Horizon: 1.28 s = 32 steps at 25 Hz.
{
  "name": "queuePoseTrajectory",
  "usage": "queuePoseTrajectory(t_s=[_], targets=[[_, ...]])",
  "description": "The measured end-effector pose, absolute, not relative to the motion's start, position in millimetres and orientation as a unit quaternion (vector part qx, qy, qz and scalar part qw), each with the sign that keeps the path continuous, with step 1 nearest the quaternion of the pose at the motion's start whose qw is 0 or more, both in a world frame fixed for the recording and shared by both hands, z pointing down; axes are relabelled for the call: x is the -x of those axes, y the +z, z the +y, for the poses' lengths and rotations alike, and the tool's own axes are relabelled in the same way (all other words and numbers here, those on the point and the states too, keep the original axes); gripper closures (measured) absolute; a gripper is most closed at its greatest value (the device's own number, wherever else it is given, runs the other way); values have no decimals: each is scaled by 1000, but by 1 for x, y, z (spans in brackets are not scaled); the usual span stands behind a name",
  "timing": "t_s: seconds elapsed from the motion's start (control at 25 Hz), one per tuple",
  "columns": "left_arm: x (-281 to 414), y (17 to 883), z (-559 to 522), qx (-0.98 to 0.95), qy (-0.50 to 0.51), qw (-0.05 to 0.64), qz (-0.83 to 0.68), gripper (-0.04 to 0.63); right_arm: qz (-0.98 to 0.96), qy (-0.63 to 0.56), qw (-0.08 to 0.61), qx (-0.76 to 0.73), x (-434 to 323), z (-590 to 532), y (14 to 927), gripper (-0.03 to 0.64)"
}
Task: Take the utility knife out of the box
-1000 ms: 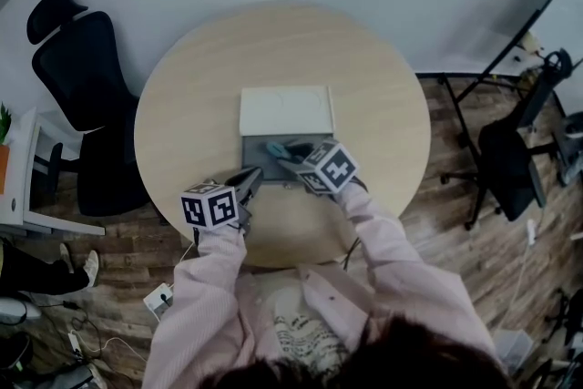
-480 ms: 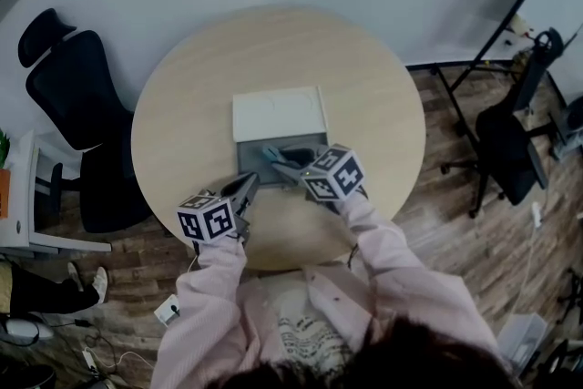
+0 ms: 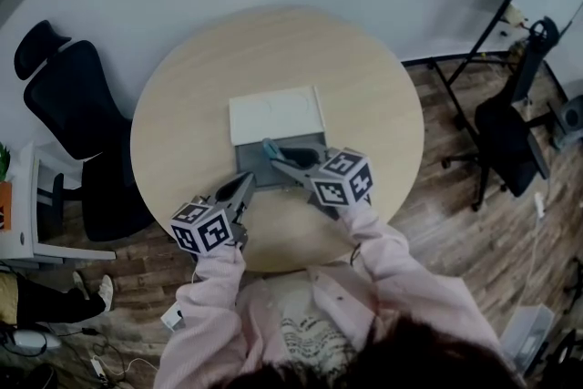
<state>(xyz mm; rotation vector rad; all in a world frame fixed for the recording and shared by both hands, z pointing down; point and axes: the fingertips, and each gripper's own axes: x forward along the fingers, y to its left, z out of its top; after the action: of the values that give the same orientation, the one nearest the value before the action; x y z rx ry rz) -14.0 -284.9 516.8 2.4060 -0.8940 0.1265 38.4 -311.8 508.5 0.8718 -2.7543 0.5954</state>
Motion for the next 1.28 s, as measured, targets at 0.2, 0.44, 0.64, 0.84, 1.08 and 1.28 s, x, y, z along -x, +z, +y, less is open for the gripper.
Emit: queuePoseTrajectory(t_s=[0.2, 0.44, 0.64, 0.84, 1.08, 1.28], targets=[[13, 507, -283, -904, 41, 265, -333, 586, -930, 199, 65, -302, -43, -311, 496, 482], [15, 494, -278, -909, 35, 247, -335, 586, -932, 201, 18, -301, -48, -307, 481, 482], [16, 486, -275, -912, 25, 234, -336, 586, -933, 204, -8, -296, -51, -301, 474, 482], [13, 476, -273, -917, 8, 218, -334, 586, -933, 204, -28, -296, -54, -296, 464, 482], [8, 468, -269, -923, 3, 198, -330, 584, -934, 189, -46, -298, -55, -292, 450, 482], [6, 465, -267, -926, -1, 191, -327, 586, -938, 176, -55, -294, -54, -289, 441, 483]])
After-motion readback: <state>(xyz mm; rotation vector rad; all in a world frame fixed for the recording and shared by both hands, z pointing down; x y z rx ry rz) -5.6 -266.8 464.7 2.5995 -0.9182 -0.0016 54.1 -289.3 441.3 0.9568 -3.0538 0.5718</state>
